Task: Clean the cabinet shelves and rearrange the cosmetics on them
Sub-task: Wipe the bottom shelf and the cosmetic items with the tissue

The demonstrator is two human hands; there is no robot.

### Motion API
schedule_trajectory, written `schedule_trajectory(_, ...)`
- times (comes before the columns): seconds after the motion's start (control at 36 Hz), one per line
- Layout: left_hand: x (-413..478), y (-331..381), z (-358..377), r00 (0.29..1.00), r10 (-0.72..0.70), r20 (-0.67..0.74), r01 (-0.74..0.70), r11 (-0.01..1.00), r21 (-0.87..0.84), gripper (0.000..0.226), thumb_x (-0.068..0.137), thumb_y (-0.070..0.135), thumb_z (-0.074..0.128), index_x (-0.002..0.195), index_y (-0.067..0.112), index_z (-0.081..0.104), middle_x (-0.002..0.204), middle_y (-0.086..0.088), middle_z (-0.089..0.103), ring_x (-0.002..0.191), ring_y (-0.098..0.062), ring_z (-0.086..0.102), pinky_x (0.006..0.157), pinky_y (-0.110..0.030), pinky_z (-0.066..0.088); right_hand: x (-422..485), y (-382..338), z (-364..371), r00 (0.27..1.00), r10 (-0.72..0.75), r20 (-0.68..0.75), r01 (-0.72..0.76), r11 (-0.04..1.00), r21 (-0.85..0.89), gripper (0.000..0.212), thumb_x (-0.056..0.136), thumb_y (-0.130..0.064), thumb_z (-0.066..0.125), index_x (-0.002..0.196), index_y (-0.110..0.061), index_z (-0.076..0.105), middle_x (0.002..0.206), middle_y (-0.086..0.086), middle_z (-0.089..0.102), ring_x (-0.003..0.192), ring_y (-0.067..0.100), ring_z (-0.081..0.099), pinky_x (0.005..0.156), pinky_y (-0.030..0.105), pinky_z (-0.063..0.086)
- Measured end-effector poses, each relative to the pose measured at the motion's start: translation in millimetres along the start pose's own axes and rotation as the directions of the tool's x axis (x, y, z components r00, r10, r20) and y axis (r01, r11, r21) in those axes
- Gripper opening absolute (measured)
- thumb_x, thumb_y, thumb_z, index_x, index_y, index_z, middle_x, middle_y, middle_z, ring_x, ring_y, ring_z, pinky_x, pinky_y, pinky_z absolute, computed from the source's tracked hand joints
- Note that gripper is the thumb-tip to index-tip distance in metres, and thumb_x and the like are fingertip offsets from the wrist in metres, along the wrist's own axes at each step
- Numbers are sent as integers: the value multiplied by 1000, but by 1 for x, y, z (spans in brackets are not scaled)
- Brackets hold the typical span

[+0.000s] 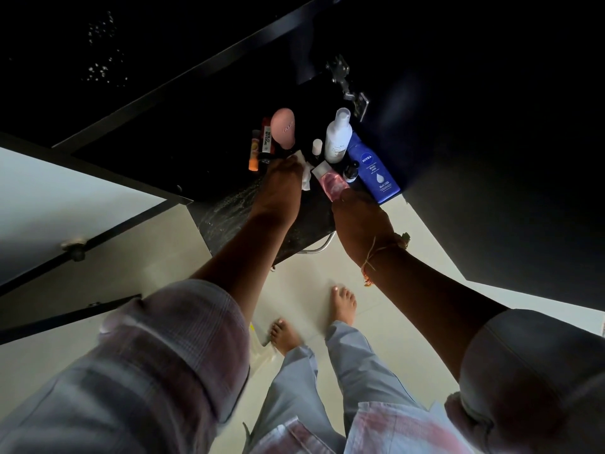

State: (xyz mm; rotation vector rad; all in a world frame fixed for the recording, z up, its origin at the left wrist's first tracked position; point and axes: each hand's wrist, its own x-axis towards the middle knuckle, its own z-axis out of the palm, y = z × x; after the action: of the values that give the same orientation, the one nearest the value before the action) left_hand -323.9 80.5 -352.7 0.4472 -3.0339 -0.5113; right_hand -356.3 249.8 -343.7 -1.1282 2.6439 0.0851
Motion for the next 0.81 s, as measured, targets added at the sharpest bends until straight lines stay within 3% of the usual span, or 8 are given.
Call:
schedule_trajectory(0.17, -2, -3, 1, 1000, -27, 11, 27, 999, -35, 24, 80, -8, 50, 95, 1, 68, 102, -19, 67, 96, -37, 59, 85, -40, 47, -2, 0, -5, 999, -32, 4, 32, 999, -2, 23, 97, -13, 46, 113, -1, 58, 112, 21, 60, 108, 34, 57, 90, 42, 52)
schedule_trajectory(0.28, -17, 0, -1, 998, -65, 14, 66, 996, -57, 24, 84, -7, 54, 100, 2, 68, 104, -18, 68, 101, -37, 61, 85, -39, 50, -3, -3, -7, 999, 28, -36, -27, 1000, 14, 17, 94, -12, 53, 104, -4, 65, 101, 17, 66, 96, 31, 64, 78, 38, 57)
schedule_trajectory(0.36, -44, 14, -3, 996, -89, 29, 89, 996, -13, 29, 86, -1, 58, 111, 9, 68, 114, -12, 68, 107, -31, 60, 84, -34, 49, -2, -5, -10, 997, 26, -67, -25, 1000, 15, 33, 93, -10, 34, 105, -6, 65, 104, 13, 64, 97, 30, 63, 77, 37, 55)
schedule_trajectory(0.47, -78, 30, 5, 999, -3, 53, 8, 996, -93, 35, 70, -6, 70, 102, 8, 71, 100, -11, 72, 85, -31, 66, 71, -31, 53, 0, -3, -7, 996, 17, -84, -14, 999, 42, 43, 92, -12, 21, 111, -7, 60, 110, 12, 60, 102, 30, 59, 80, 37, 54)
schedule_trajectory(0.61, -99, 43, 12, 996, 49, 75, -41, 994, -105, 35, 73, 0, 68, 107, 9, 70, 112, -8, 70, 93, -26, 64, 83, -28, 46, 0, -2, -1, 991, 40, -124, -42, 999, -11, 19, 94, -18, 53, 103, -7, 65, 99, 13, 63, 89, 31, 63, 70, 37, 57)
schedule_trajectory(0.69, -90, 33, 10, 997, 43, 63, -36, 993, -112, 37, 82, 4, 53, 115, 9, 67, 118, -9, 68, 102, -27, 61, 88, -28, 44, 0, -2, -2, 993, 38, -110, -39, 999, -11, 22, 94, -16, 48, 107, -6, 64, 100, 13, 63, 91, 31, 63, 73, 37, 56)
schedule_trajectory(0.81, -65, 8, 2, 995, -92, 32, 93, 995, -28, 38, 93, -1, 47, 126, 10, 60, 127, -11, 62, 117, -28, 53, 95, -33, 43, -1, -5, -4, 998, -14, -64, 6, 991, -130, 25, 94, -11, 41, 100, -6, 64, 99, 16, 64, 91, 30, 63, 78, 36, 56)
